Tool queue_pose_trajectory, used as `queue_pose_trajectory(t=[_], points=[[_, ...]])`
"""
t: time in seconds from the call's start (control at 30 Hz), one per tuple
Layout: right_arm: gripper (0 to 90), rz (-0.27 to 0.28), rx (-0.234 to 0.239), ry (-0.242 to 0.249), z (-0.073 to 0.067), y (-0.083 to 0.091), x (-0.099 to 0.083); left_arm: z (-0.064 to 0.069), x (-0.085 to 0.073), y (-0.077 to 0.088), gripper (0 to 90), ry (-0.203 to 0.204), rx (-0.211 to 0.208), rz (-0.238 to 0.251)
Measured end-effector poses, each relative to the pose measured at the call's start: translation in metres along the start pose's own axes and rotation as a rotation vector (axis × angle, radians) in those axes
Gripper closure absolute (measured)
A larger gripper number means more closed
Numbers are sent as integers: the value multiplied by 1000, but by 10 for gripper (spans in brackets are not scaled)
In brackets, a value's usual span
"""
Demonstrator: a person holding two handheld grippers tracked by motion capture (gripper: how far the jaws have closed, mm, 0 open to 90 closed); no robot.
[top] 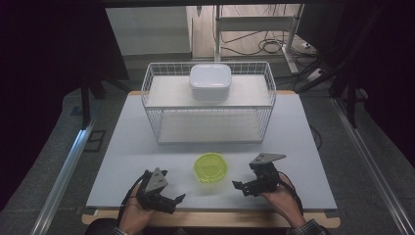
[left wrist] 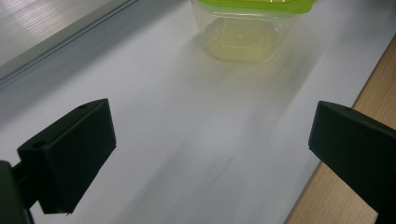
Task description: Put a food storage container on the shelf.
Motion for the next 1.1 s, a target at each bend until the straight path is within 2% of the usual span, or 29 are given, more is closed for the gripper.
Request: queue_pose_trajectory(t=[0.1, 0.13, 0.2, 0.4, 0.47, 0.5, 0.57, 0.77, 1.0, 1.1], points=[[21, 5, 20, -12, 0, 2, 6, 0, 0, -1, 3, -3, 4, -1], [23, 5, 58, -65, 2, 4, 12, 0, 0, -1, 4, -4, 3, -1], [36, 7, 75, -80, 3, 4, 14, 0, 0, -1, 4, -4, 3, -3], [202, 5, 112, -151, 8, 3, 26, 1, 0, -2, 4, -12, 3, -4], [291, 6, 135, -180, 12, -2, 31, 1, 0, -2, 5, -13, 4, -3], [291, 6, 135, -180, 12, -2, 31, 1, 0, -2, 5, -15, 5, -3], [363, 5, 170, -218, 15, -9, 39, 2, 0, -3, 7, -20, 7, -4], [467, -16, 187, -255, 15, -19, 52, 3, 0, -3, 7, -30, 10, -6], [612, -35, 259, -362, 23, -34, 59, 4, 0, -3, 9, -36, 8, -7], [631, -42, 273, -382, 25, -37, 58, 4, 0, -3, 10, -45, 9, -13]])
Point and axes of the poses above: each handheld gripper's, and its own axes: y roughly backward along the jaws, x roughly out of its top, z roughly to its right, the point moved 1 cm from there along -y, roughly forward along the jaws, and after that the axes turned 4 degrees about -z, right-handed, at the moved point
